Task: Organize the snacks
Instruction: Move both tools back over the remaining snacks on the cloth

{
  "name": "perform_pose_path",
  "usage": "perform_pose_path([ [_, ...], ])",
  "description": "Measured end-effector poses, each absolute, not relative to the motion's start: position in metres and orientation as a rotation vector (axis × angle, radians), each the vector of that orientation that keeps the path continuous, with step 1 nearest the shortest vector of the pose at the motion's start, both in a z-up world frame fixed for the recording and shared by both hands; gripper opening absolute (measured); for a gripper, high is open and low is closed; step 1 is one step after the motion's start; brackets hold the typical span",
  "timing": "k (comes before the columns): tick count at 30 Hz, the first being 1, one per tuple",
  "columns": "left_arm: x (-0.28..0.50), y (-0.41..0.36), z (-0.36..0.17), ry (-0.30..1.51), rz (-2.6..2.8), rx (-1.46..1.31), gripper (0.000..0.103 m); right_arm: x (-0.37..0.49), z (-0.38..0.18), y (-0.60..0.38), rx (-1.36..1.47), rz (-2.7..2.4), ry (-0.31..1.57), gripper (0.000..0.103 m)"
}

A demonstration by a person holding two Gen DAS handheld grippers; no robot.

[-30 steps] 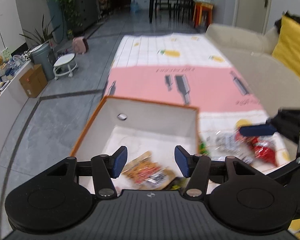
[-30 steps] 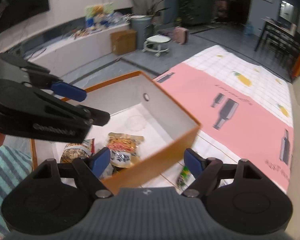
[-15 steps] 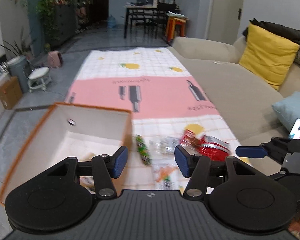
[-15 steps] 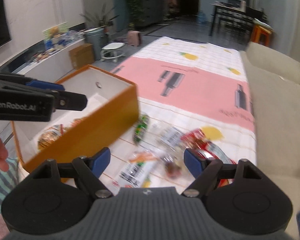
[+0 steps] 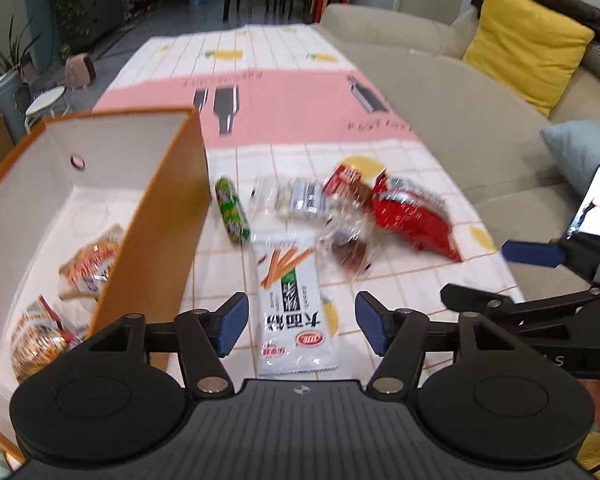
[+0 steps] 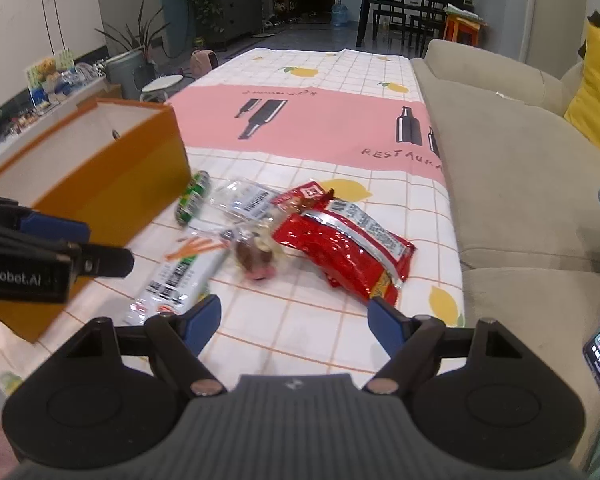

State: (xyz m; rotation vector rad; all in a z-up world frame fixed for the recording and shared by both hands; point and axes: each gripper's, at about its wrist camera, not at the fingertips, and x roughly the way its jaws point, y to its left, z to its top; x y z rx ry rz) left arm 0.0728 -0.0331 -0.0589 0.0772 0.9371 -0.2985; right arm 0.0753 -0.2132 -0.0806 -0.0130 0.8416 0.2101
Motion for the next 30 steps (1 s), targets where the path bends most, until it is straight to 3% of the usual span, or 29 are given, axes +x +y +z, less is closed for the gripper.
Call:
perform_pose_path([
  [8,0.096,-0.034,-0.086,1.01,-0.258,0.036,0.077,0.095,-0.101,-0.206,-0.01,0.245,0.845,0.077],
  [15,0.117,-0.03,-0.106,1.056,-0.228,-0.006,0.077,0.11,-0.119,-0.191,-0.009,0.31,0.862,0.058],
  [30,0.131,-0.02,-0.102,1.069,-0.194,-0.086,0.078,0.155,-0.143,-0.181,0.007,0.386,0.812,0.048],
])
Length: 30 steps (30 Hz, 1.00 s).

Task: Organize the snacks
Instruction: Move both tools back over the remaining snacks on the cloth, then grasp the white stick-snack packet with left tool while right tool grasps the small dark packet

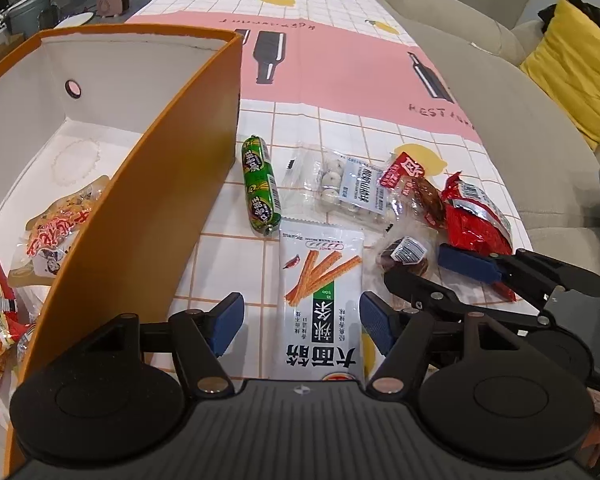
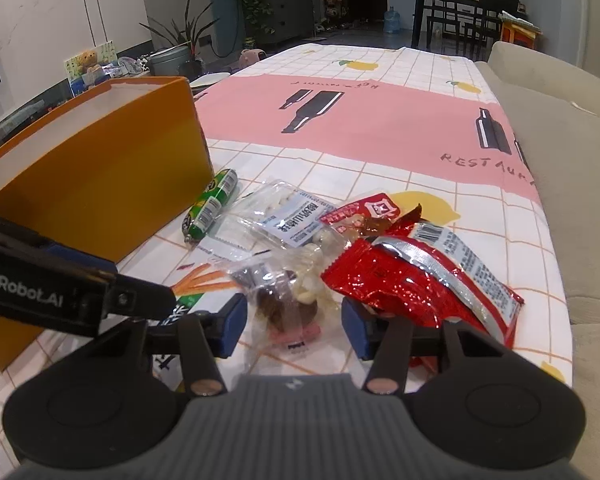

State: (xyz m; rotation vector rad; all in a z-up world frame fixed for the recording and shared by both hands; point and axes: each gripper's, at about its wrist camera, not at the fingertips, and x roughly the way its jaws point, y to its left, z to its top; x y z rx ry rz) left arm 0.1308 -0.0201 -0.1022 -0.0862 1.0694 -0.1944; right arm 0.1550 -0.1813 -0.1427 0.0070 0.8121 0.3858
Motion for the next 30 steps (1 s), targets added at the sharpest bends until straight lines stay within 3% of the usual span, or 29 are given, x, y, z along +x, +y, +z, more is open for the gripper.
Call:
perform_pose_path([
  [6,0.136,-0.023,-0.111,1.096,-0.182,-0.081,0.079,0.153,-0.14,-0.184,0.008,0.375,0.835,0.042],
  [21,0.132,-0.054,-0.132,1.104,-0.146,0.114,0.096,0.129,-0.135,-0.203,0.023,0.3,0.915,0.042],
  [23,0.133,-0.053,-0.132,1.104,-0.154,0.116,0.094,0.129,-0.135,-0.203,0.024,0.298,0.916,0.042],
  [26,0.132,-0.054,-0.129,1.086,-0.183,0.118,0.079,0.128,-0.135,-0.203,0.023,0.296,0.918,0.042],
  [28,0.129,-0.056,-0.127,1.068,-0.206,0.129,0.058,0.127,-0.135,-0.203,0.02,0.296,0.919,0.042],
  [30,0.128,-0.058,-0.126,1.066,-0.211,0.135,0.057,0.126,-0.135,-0.202,0.018,0.294,0.92,0.042],
])
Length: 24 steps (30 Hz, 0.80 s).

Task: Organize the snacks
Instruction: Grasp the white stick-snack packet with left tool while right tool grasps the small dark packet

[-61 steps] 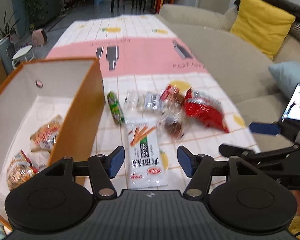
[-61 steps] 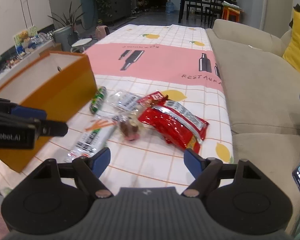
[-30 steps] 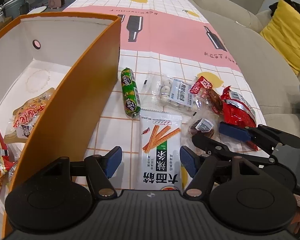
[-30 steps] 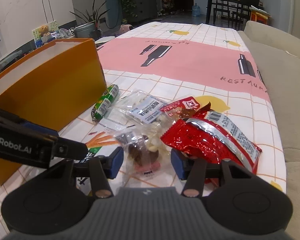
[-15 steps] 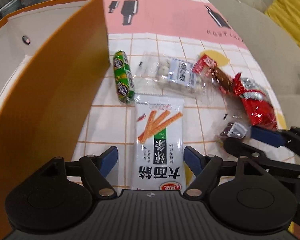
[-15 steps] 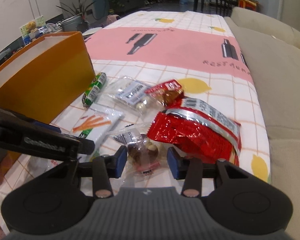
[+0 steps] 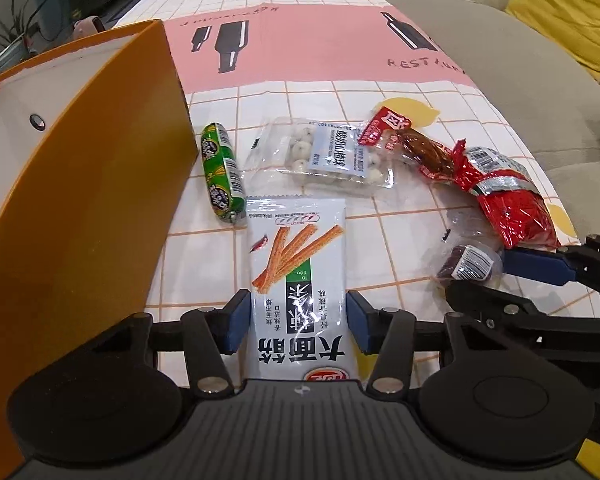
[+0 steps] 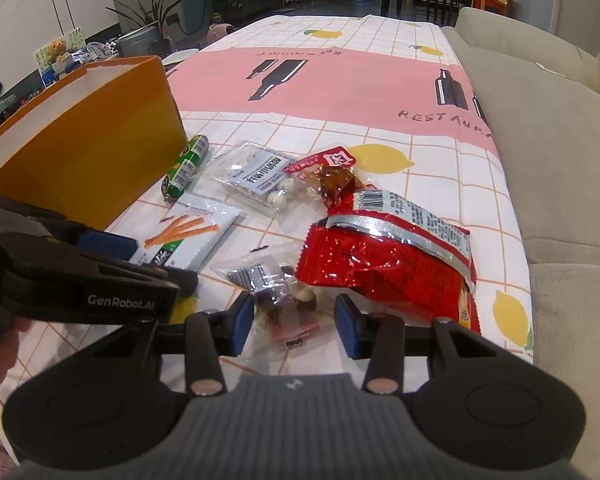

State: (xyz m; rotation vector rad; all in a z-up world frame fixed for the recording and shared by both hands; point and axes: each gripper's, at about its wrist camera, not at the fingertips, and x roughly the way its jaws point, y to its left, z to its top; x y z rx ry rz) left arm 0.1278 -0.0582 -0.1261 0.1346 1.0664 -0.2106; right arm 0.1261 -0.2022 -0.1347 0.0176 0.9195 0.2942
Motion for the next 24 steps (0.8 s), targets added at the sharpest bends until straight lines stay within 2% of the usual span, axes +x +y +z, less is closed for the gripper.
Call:
perform_pose_path([
  [7,0.121,-0.052,-0.123,1.069,-0.23,0.101,0.054,0.126,-0.133,-0.201,0.009,0.287,0.936,0.042],
  [24,0.089,-0.039,-0.084,1.039,-0.246,0.032,0.053,0.093,-0.113,-0.197,0.045,0.344,1.017,0.041],
])
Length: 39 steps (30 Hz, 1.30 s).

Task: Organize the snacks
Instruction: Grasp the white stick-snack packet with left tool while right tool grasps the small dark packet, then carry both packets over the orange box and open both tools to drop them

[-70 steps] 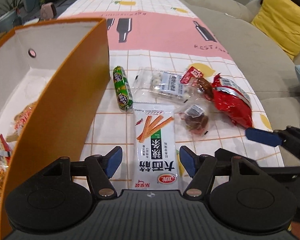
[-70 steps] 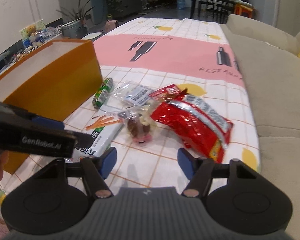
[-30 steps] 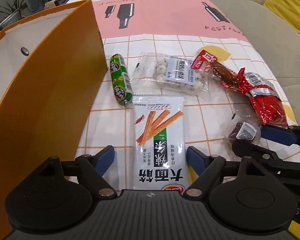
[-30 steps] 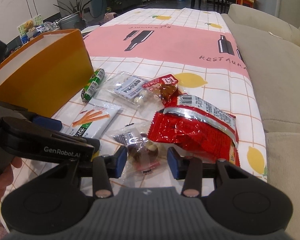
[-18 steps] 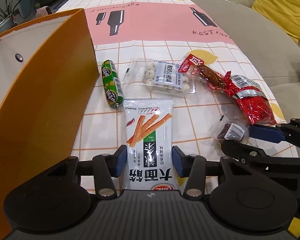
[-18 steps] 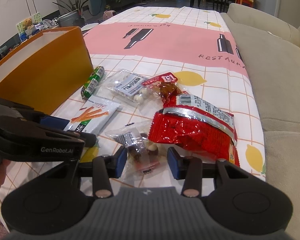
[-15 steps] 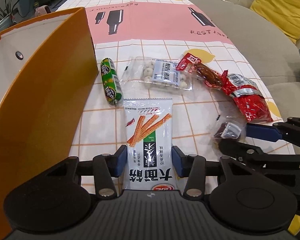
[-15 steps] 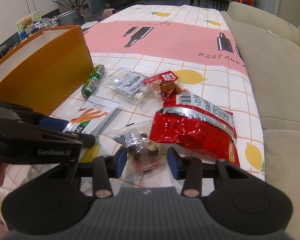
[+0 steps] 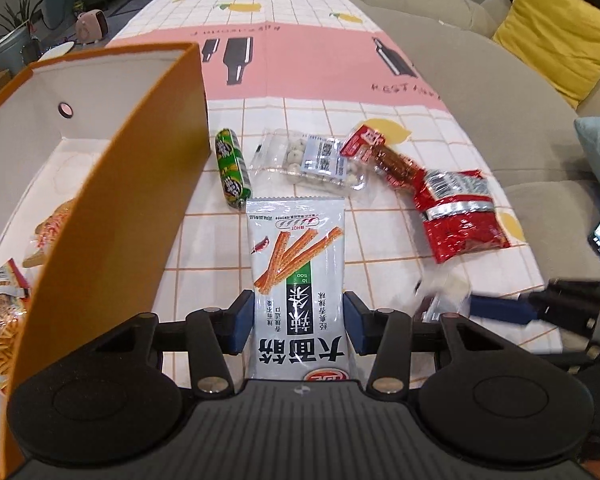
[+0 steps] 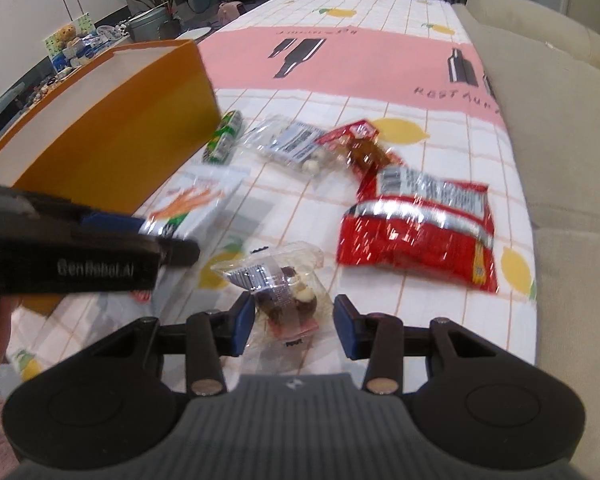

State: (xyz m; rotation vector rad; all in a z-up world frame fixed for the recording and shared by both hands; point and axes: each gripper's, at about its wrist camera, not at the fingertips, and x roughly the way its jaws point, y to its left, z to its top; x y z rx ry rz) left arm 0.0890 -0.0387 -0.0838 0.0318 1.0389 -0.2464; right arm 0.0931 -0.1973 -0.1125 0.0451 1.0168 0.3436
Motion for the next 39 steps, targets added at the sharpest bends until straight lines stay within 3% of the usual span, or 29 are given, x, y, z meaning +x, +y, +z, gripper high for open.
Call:
perform_pose_path([
  [22,0.071,0.011,0.009,0.849,-0.207,-0.063,0.053,0.075,-0.036,-0.17,0.065,0.381,0.83,0.04],
  [39,0.126,0.088,0.027,0.87,-0.087,0.018,0.053,0.133,0.01,-0.07,-0.079,0.558,0.732,0.04],
])
